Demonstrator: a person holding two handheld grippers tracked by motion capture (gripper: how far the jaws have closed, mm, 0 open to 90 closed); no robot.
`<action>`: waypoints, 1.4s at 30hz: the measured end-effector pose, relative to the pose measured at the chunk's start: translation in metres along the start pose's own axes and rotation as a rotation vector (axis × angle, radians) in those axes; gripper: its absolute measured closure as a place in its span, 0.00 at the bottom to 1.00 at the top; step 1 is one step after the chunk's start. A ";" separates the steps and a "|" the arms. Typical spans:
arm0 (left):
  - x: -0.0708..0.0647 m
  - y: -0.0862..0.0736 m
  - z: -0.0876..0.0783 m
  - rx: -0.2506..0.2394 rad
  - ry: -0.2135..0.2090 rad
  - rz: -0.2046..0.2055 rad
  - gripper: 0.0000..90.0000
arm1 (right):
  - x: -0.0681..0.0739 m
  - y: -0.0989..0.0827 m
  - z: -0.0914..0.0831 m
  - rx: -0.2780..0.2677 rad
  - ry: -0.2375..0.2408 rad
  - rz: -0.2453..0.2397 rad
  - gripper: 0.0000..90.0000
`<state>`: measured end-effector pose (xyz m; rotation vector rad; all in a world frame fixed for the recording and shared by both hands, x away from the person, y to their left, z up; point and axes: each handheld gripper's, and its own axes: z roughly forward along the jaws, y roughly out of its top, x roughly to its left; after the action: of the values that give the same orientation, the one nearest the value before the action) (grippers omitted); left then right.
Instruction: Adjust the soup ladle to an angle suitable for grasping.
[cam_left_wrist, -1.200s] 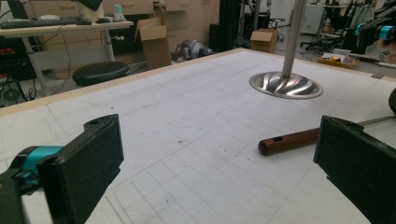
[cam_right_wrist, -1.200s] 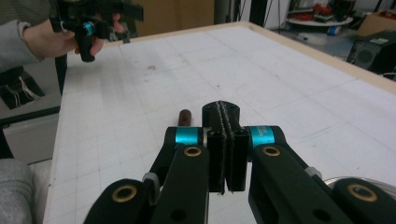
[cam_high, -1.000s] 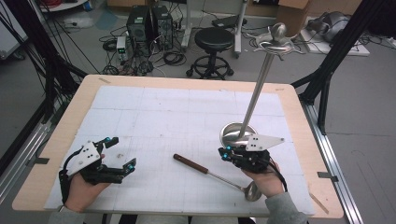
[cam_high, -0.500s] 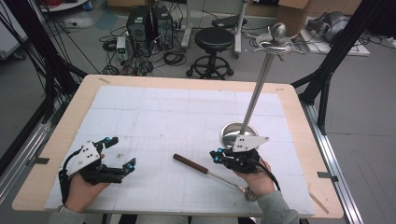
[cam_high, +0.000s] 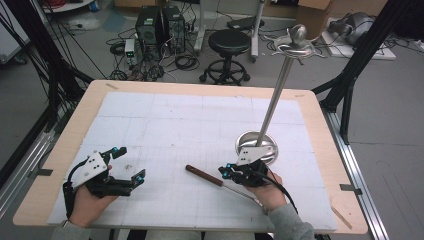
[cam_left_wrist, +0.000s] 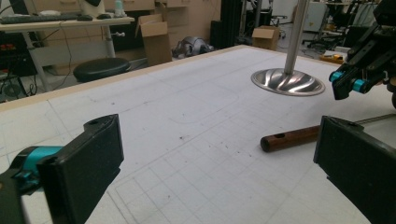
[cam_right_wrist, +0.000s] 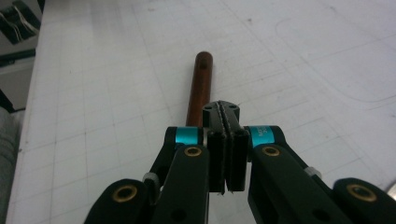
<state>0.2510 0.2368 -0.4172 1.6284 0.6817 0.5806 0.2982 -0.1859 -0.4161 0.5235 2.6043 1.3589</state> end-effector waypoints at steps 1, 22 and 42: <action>0.000 0.000 0.000 0.000 0.000 0.000 0.02 | 0.000 0.000 0.002 0.009 0.002 -0.011 1.00; 0.000 0.000 0.001 0.008 -0.002 -0.001 0.02 | -0.007 -0.004 0.020 0.098 0.026 0.040 1.00; 0.000 -0.001 0.002 0.012 -0.006 -0.002 0.02 | -0.007 -0.006 0.032 0.179 0.016 0.029 1.00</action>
<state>0.2518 0.2355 -0.4181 1.6401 0.6838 0.5708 0.3124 -0.1669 -0.4401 0.5803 2.7578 1.1478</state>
